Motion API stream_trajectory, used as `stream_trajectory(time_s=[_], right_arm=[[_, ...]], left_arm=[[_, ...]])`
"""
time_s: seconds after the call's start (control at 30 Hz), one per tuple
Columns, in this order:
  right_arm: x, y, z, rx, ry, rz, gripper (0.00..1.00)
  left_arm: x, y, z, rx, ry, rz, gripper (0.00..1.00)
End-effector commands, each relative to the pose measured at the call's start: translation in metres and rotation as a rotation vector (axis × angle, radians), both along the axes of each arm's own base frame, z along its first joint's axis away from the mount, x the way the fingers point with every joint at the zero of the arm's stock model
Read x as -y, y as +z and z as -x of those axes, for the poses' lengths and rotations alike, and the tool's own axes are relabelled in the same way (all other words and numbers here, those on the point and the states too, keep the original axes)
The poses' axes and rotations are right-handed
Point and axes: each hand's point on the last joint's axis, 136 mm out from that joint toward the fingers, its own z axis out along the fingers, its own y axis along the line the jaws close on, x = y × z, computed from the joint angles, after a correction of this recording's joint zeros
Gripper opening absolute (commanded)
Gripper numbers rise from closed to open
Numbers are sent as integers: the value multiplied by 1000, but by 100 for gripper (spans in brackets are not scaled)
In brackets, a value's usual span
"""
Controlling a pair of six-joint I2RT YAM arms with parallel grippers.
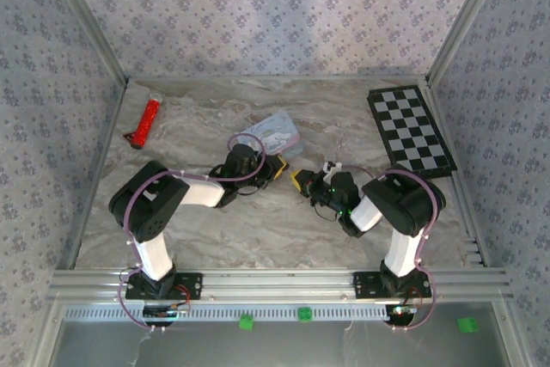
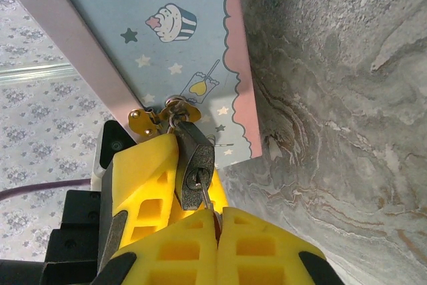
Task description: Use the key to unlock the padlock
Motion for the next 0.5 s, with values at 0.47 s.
stream_trajectory(time_s=[0.47], right_arm=[[-3,32,-24,41,20,-102,0]], left_arm=[[40,40,27,41,-189,132,13]])
